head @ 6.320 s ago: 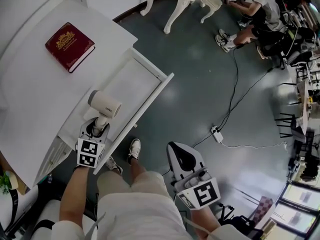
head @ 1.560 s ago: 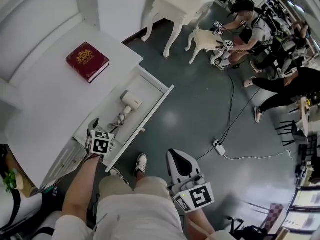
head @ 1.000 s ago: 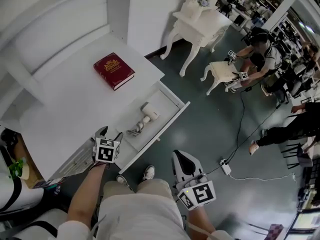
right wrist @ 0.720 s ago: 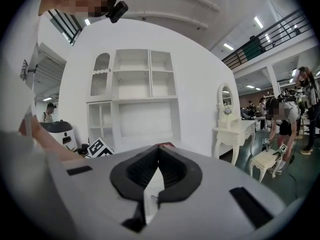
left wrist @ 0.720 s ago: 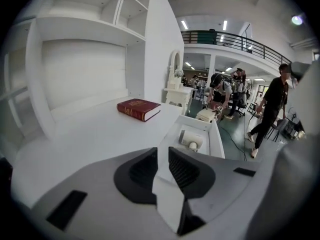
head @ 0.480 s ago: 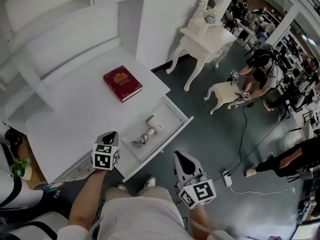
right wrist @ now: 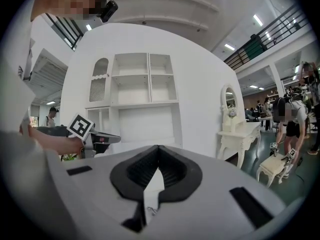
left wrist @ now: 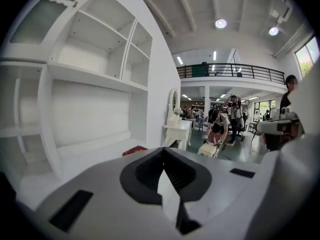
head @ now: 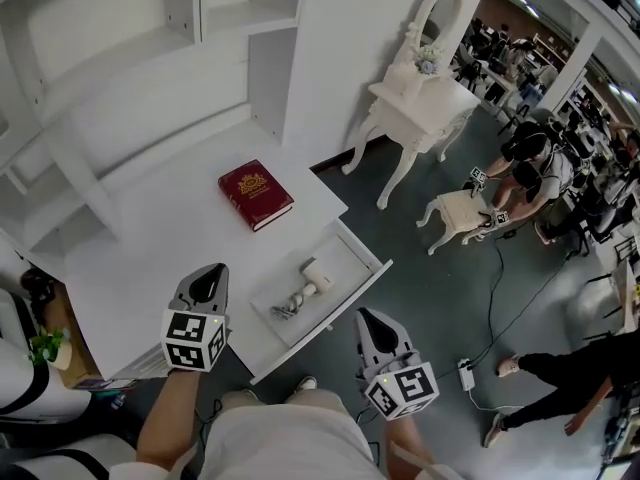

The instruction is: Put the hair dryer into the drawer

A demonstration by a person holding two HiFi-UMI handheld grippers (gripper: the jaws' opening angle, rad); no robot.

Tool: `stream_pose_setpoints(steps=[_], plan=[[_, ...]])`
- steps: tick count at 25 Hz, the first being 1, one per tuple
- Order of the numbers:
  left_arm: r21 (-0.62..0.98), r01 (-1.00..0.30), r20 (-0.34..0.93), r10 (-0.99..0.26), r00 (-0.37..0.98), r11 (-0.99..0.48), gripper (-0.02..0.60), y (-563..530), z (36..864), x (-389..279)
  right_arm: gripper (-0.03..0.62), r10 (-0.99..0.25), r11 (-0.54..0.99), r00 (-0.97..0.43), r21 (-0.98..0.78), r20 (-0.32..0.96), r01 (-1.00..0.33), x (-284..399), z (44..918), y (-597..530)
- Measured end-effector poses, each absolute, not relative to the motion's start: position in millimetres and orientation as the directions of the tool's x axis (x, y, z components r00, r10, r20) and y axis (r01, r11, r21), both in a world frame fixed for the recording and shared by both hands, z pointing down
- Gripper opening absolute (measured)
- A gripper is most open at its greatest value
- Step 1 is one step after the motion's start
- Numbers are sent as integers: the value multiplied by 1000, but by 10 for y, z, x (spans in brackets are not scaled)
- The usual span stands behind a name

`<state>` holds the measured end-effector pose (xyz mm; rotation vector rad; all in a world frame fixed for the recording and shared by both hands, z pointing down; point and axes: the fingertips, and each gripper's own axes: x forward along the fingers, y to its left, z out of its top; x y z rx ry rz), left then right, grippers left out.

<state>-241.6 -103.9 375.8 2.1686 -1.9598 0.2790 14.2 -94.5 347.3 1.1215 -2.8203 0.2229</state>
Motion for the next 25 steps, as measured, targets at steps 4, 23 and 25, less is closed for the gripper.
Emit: stream_pose_setpoints(steps=[4,23,25], plan=[[17,-998,163,-984,67,-65,15,-892,3342,-2563,11,-679,714,-722,-107,135,-692,211,3420,-1056],[1,-984,-133,-976,-174,176,15,154,2241,-3016,10,-749,655,-659,-73,71,-752,503,2957,-1482],[21,-980,-117,-973,-201,200,15,229,2319,-3020,11,-748,655,-659,-75,80,-752,527,2966,-1475]])
